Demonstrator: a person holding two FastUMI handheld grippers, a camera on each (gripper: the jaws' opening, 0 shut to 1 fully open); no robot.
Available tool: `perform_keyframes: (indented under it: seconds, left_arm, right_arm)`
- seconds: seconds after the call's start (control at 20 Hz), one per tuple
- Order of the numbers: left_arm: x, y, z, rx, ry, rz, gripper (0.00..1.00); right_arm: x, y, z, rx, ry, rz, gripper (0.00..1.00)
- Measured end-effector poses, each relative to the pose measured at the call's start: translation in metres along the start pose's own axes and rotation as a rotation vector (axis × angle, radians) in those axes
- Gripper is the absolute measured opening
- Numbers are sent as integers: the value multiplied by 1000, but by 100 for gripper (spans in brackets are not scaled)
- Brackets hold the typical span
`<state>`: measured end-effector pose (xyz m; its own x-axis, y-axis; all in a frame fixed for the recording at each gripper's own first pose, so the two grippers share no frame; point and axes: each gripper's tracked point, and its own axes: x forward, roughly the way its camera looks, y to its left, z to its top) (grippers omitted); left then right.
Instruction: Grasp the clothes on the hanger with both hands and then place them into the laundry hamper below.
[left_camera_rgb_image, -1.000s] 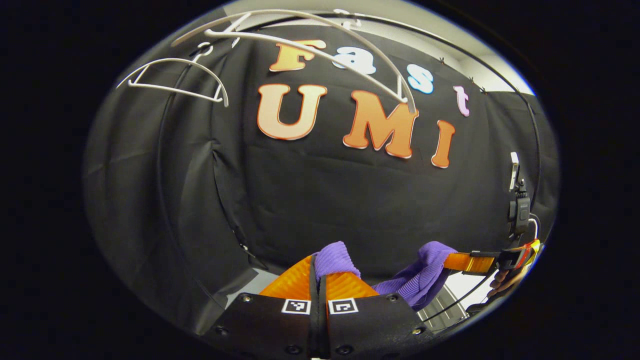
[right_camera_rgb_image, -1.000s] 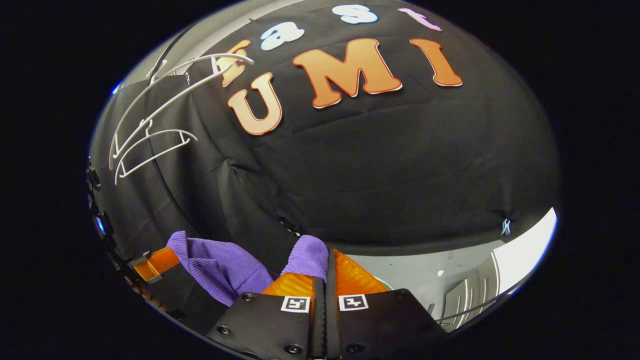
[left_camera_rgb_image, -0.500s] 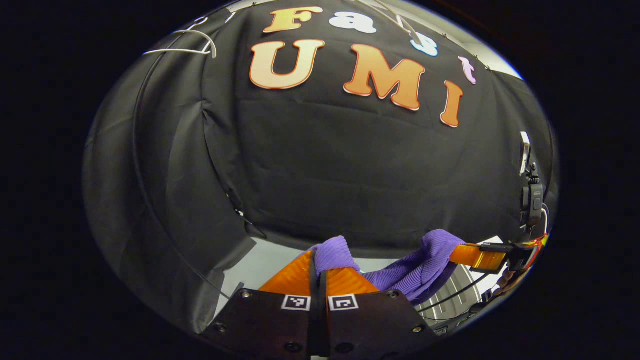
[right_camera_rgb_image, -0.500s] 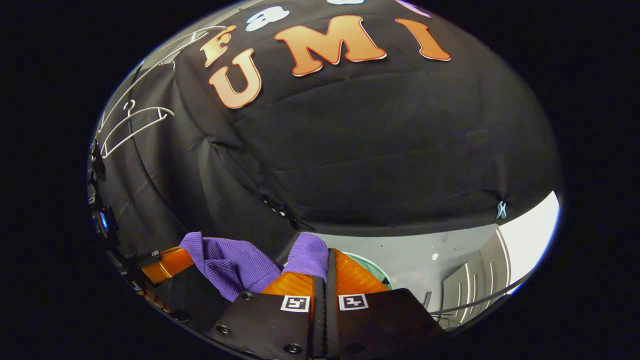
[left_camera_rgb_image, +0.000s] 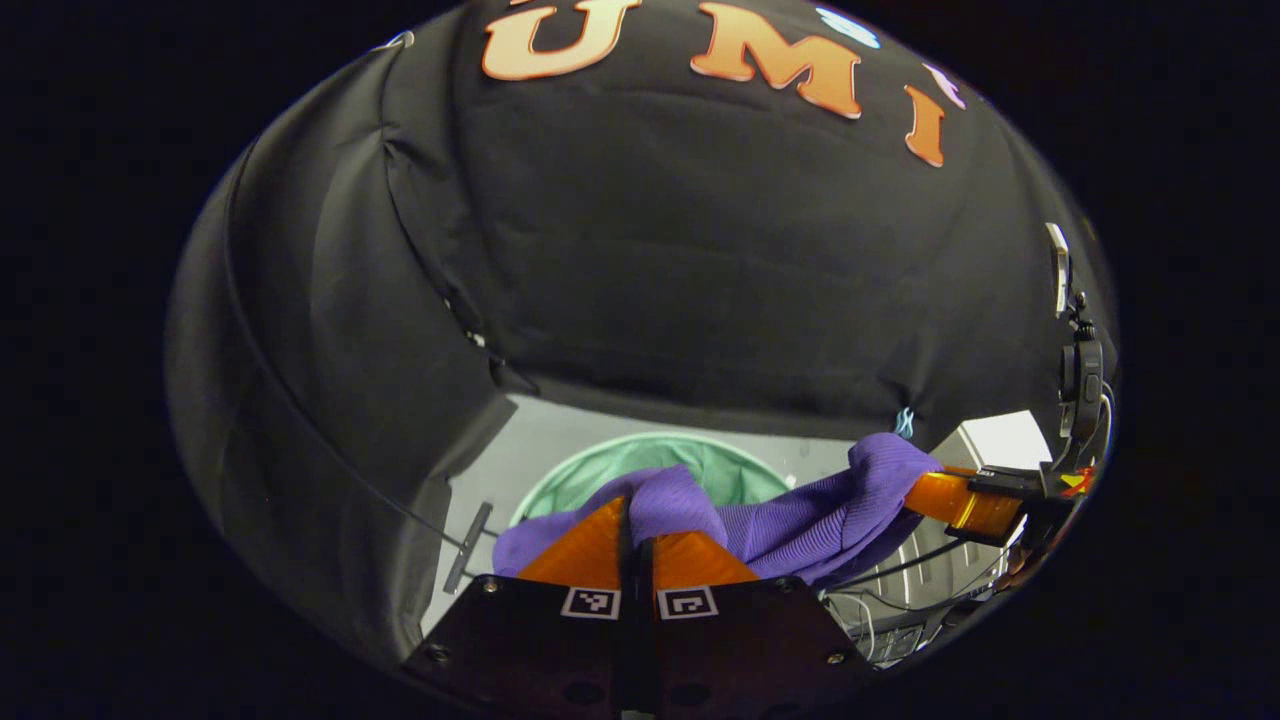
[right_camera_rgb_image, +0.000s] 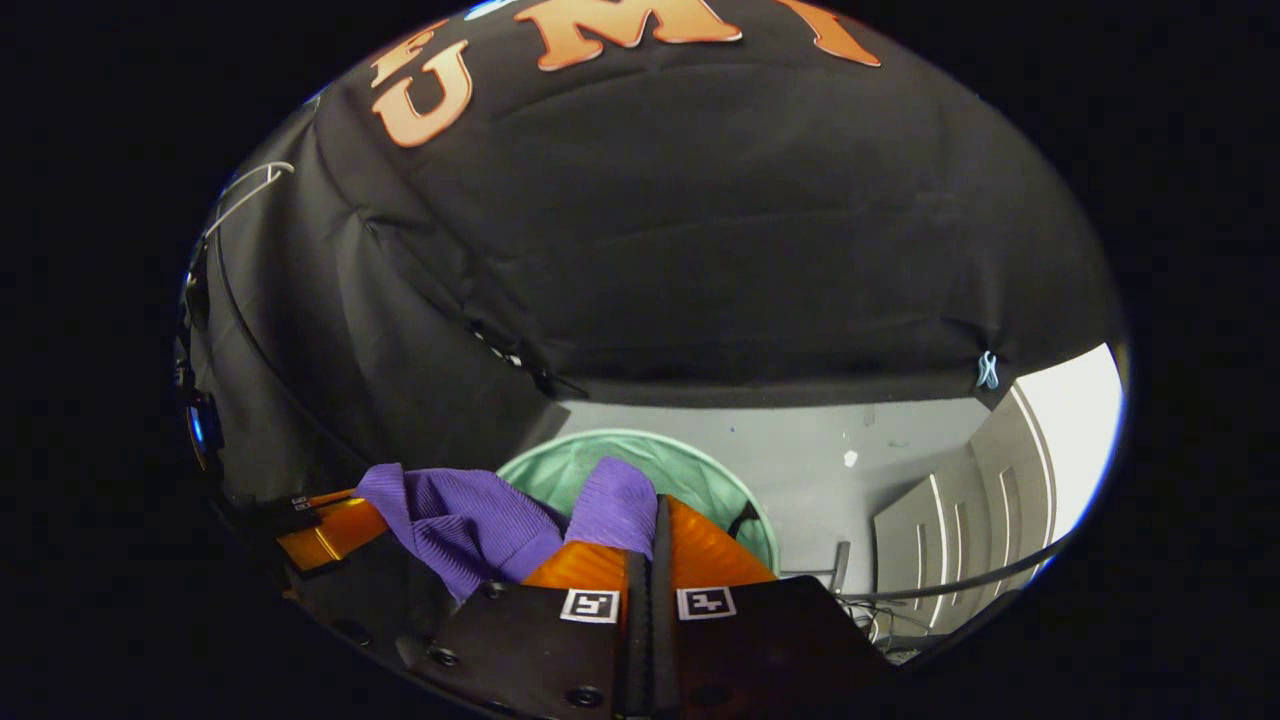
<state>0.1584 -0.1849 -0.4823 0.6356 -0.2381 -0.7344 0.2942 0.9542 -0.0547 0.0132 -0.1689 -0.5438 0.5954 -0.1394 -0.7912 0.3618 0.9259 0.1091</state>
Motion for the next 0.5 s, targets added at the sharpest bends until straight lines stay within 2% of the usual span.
perform_keyframes:
  seconds: [0.25, 0.3, 0.4, 0.45, 0.5]
  left_arm:
    - [42, -6, -67, -72, 177, -20, 6]
    - [45, -8, -73, -92, 195, -28, 10]
    - [43, -5, -76, -109, 205, -27, 18]
    - [42, -4, -71, -102, 197, -25, 26]
    - [38, 0, -66, -89, 187, -20, 31]
  right_arm:
    - [35, -16, -53, 2, 133, -40, 10]
    - [39, -17, -58, -1, 143, -45, 13]
    - [42, -16, -66, -3, 162, -43, 13]
    - [45, -15, -68, -1, 172, -41, 13]
    - [45, -11, -72, 6, 175, -26, 7]
